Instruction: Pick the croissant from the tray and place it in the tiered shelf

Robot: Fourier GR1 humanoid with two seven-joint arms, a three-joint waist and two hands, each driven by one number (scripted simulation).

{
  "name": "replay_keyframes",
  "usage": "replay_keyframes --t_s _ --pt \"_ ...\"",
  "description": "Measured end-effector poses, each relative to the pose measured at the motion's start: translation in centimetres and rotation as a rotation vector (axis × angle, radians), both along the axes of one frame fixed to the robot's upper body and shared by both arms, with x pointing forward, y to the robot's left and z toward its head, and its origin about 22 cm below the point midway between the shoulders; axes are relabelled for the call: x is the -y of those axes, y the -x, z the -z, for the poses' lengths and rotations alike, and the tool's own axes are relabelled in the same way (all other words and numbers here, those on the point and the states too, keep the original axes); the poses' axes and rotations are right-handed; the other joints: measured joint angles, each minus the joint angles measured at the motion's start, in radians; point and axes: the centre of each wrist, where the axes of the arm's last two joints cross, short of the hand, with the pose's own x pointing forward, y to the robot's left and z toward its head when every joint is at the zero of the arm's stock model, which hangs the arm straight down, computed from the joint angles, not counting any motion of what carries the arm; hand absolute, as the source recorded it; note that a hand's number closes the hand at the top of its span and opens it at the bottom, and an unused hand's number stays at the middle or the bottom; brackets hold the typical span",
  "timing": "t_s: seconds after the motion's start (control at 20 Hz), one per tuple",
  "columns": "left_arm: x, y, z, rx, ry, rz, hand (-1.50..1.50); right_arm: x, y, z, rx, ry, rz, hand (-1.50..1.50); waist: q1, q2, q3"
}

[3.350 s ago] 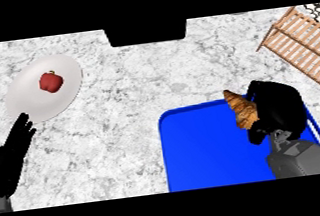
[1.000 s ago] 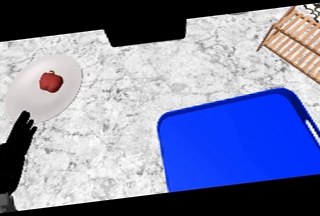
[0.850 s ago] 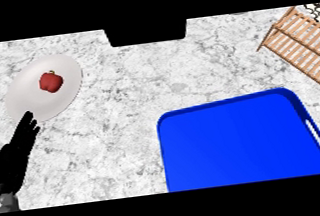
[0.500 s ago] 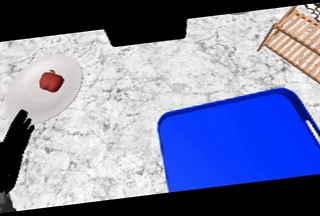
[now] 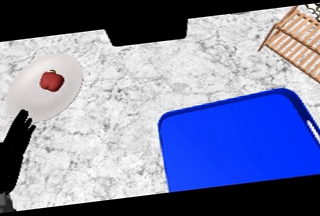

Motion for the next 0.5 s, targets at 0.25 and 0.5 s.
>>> replay_keyframes --t_s 0.25,0.5 --pt "-0.2 -0.3 0.1 -0.001 0.000 -0.003 0.00 1.9 -0.2 1.7 -0.036 -0.006 0.037 -1.50 -0.003 -0.001 0.000" --pt "-0.4 0.3 0.3 0.001 0.004 -0.004 0.00 3.6 -0.2 2.8 -0.037 0.008 0.014 -1.50 -0.003 -0.002 0.000"
